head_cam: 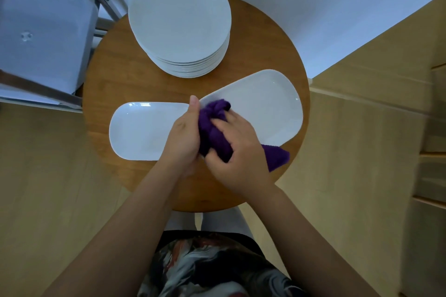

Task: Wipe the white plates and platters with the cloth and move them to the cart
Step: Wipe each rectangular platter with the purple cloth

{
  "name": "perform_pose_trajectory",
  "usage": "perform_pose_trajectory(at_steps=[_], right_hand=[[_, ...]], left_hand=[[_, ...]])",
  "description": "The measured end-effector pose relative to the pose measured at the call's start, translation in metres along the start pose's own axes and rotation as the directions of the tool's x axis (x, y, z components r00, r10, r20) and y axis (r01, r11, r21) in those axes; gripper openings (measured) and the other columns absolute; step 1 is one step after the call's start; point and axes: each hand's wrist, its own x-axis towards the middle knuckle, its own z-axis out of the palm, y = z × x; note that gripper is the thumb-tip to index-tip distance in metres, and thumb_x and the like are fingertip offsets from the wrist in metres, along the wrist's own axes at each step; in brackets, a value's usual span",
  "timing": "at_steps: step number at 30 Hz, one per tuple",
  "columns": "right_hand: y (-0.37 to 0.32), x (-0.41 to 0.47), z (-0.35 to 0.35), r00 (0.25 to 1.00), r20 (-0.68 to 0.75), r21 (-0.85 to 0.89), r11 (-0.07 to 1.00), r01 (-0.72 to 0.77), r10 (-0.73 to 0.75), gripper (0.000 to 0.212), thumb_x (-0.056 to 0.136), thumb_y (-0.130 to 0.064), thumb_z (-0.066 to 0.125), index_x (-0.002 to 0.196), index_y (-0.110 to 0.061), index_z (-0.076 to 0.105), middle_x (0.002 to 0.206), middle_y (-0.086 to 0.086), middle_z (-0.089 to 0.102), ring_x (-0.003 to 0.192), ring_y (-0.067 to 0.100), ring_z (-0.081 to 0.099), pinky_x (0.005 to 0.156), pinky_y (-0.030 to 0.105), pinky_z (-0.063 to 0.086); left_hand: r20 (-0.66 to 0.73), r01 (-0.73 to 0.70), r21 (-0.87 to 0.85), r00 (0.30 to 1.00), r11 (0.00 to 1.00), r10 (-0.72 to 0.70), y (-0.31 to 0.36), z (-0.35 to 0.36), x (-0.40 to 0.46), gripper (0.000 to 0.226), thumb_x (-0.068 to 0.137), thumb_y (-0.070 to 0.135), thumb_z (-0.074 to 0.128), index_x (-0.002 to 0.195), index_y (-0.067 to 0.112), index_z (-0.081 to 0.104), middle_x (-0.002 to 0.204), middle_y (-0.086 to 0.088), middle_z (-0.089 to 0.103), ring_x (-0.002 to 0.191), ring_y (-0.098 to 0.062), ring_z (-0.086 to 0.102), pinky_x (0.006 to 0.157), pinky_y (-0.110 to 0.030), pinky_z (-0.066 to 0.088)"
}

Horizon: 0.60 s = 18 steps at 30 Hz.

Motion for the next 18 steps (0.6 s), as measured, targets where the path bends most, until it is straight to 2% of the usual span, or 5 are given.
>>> perform_pose_trajectory(at_steps=[4,6,8,12,18], right_hand=[[0.005,-0.023,-0.001,0.993,0.114,-0.291,0.956,0.040,-0.007,0.076,0.060,-0.043,0.082,0.122,-0.006,0.058,0.124,0.013,0.059,0.119,0.033,0.052,0.101,0.042,0.038],[0.008,-0.024,-0.001,1.000,-0.026,-0.322,0.947,-0.008,-0.001,0.065,0.061,-0.031,0.086,0.112,-0.001,0.062,0.109,0.017,0.065,0.103,0.036,0.061,0.086,0.038,0.047],[0.010,-0.020,-0.007,0.984,-0.171,-0.230,0.973,0.015,-0.055,0.044,0.066,-0.014,0.083,0.103,0.003,0.065,0.094,0.017,0.068,0.086,0.032,0.064,0.072,0.030,0.050],[0.014,-0.008,-0.029,0.972,-0.165,0.190,0.972,-0.135,0.167,0.049,0.068,-0.016,0.081,0.107,-0.030,0.054,0.095,-0.022,0.060,0.083,0.003,0.060,0.063,0.015,0.053],[0.032,0.005,-0.058,0.891,0.164,0.916,0.269,-0.297,0.424,0.056,0.067,-0.012,0.071,0.119,-0.022,0.054,0.103,-0.002,0.068,0.097,0.022,0.067,0.066,0.032,0.056]], left_hand=[[-0.031,-0.010,-0.032,0.999,0.999,0.009,0.013,0.000,0.000,0.034,0.094,0.056,0.038,0.081,0.030,0.054,0.056,0.017,0.066,0.057,-0.001,0.065,0.044,-0.015,0.049],[0.023,-0.005,-0.021,1.000,1.000,0.005,0.015,0.009,-0.002,0.035,0.094,0.055,0.040,0.092,0.026,0.059,0.071,0.012,0.070,0.068,-0.003,0.067,0.058,-0.018,0.054],[0.057,0.047,-0.024,0.997,0.999,-0.045,0.018,0.017,-0.006,0.038,0.092,0.057,0.041,0.102,0.025,0.059,0.093,0.004,0.069,0.093,-0.015,0.065,0.080,-0.031,0.055],[0.079,-0.027,-0.059,0.996,0.998,0.031,0.025,0.016,-0.008,0.044,0.091,0.060,0.037,0.086,0.024,0.062,0.079,0.007,0.073,0.079,-0.014,0.071,0.063,-0.030,0.057],[-0.199,-0.049,0.269,0.974,0.962,0.105,0.003,-0.001,-0.004,0.053,0.091,0.058,0.042,0.137,0.032,0.038,0.130,0.011,0.046,0.102,-0.006,0.042,0.082,-0.025,0.035]])
